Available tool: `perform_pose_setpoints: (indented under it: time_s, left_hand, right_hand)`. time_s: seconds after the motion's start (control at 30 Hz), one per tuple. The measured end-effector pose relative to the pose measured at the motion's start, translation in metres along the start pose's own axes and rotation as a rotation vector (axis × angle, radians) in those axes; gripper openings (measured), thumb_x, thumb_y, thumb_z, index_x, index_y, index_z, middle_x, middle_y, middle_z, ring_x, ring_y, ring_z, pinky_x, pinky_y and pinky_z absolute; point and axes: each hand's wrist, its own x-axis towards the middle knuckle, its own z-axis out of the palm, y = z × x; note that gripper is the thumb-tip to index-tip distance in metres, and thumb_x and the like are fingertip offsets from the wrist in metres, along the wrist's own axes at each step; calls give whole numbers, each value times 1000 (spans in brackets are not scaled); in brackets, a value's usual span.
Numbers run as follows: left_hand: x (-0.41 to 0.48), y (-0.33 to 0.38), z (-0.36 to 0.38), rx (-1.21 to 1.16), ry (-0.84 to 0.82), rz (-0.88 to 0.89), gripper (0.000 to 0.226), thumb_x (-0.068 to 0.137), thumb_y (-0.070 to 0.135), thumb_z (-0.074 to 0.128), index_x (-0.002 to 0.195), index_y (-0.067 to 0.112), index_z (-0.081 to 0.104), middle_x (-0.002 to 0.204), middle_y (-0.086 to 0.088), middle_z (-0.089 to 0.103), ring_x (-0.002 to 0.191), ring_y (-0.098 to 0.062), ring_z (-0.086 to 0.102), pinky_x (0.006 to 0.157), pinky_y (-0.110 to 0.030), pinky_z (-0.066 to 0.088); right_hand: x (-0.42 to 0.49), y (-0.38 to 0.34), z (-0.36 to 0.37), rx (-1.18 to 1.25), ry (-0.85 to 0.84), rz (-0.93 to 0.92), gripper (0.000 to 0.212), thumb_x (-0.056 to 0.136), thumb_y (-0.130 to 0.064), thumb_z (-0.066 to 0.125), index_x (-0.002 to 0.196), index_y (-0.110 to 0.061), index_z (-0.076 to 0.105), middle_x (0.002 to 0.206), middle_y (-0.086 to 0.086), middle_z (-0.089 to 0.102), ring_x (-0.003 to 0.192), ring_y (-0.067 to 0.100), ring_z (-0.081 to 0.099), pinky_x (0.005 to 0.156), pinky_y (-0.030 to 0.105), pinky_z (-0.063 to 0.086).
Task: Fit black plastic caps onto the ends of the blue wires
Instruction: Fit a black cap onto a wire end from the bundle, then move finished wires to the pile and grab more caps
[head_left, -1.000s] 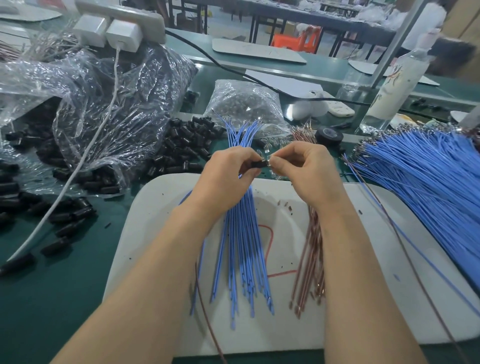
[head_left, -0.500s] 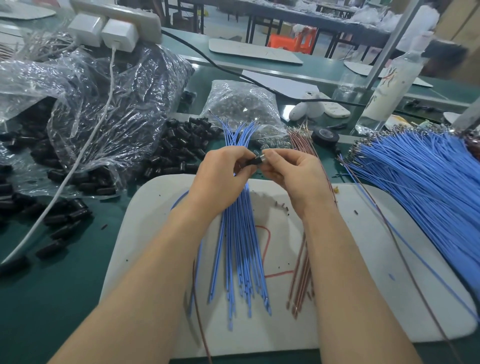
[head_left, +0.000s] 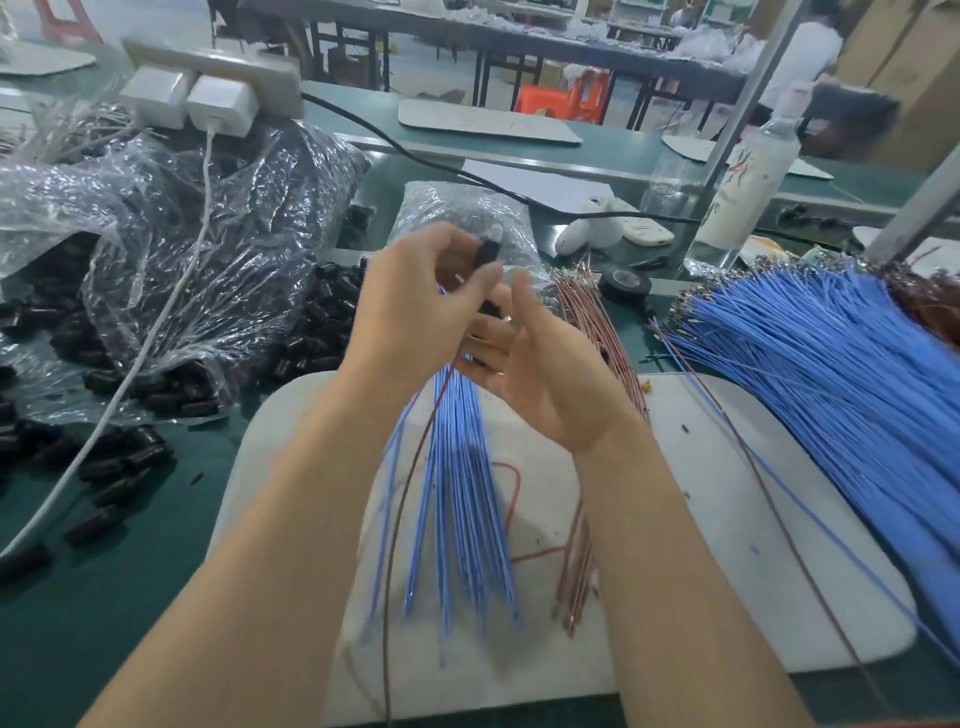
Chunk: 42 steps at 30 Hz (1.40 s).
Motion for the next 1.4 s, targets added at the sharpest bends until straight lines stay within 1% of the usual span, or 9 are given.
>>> perform_pose_setpoints:
  time_s: [0.1, 0.17, 0.33, 0.47, 0.57, 0.63, 0.9, 1.17, 1.4]
  left_hand:
    - [21, 35, -9, -229, 136, 4, 12, 88, 24, 65, 97, 15, 65, 79, 11, 69, 70, 2, 65, 66, -13, 50]
    - [34, 53, -5, -440, 219, -46, 7, 90, 23, 63, 92, 17, 62, 74, 10, 67, 62, 4, 61, 60, -11, 46]
    - [50, 77, 54, -849, 249, -302, 7, 91, 18, 62, 89, 17, 55, 65, 4, 65, 55, -2, 60, 59, -17, 52]
    - [43, 71, 135, -876, -69, -559, 5, 92, 11, 60, 90, 6, 58, 60, 1, 65, 58, -10, 62, 59, -21, 53]
    - [17, 59, 190, -644, -380, -638, 10, 90, 8, 60, 82, 1, 59, 80, -16, 59, 75, -26, 58, 69, -30, 48]
    - [1, 52, 211, -441, -499, -622, 14, 89, 15, 62, 87, 1, 61, 87, -22, 60, 83, -31, 58, 75, -36, 49]
    - [3, 54, 194, -345, -370, -468, 10, 89, 18, 58, 94, 13, 65, 99, -10, 68, 100, -28, 64, 92, -40, 52]
    - [31, 25, 77, -598, 11, -421, 10, 90, 12, 56, 87, 21, 60, 80, 1, 63, 72, -11, 60, 64, -23, 49]
    - [35, -26, -41, -652, 356, -490, 14, 91, 8, 51, 87, 19, 58, 77, 5, 60, 71, -7, 57, 63, -19, 46]
  right_hand:
    - [-22, -26, 5, 20, -115, -20, 45, 102, -37, 27, 110, -8, 60, 67, 3, 62, 69, 19, 66, 72, 29, 55]
    - [-42, -44, -5, -47, -95, -92, 35, 102, -25, 33, 103, -6, 62, 56, -3, 46, 49, 13, 53, 51, 21, 47]
    - [-102, -75, -60, -452, 275, -154, 20, 100, -11, 43, 102, -15, 62, 50, -3, 50, 34, 8, 36, 35, 15, 27]
    - [-119, -63, -115, -860, 719, -78, 12, 97, -12, 48, 89, -15, 56, 51, -1, 63, 38, 10, 49, 43, 23, 41]
    - [-109, -34, -146, -1098, 937, 50, 13, 93, -17, 54, 93, -6, 61, 84, 12, 71, 84, 30, 66, 79, 40, 51]
    - [-104, -17, -154, -1203, 1009, 150, 15, 91, -22, 58, 95, -10, 65, 101, 15, 69, 101, 34, 60, 84, 37, 46]
    - [-89, -22, -141, -1201, 1093, 26, 19, 87, -16, 57, 106, -15, 61, 110, 12, 63, 103, 31, 55, 76, 32, 38]
    - [-20, -24, -33, -1072, 648, -290, 8, 88, -19, 64, 96, -18, 65, 85, -2, 64, 80, 16, 58, 74, 25, 43]
    - [60, 22, 39, -1339, 325, -132, 28, 91, -14, 53, 117, -20, 63, 118, 7, 64, 112, 28, 54, 95, 38, 46]
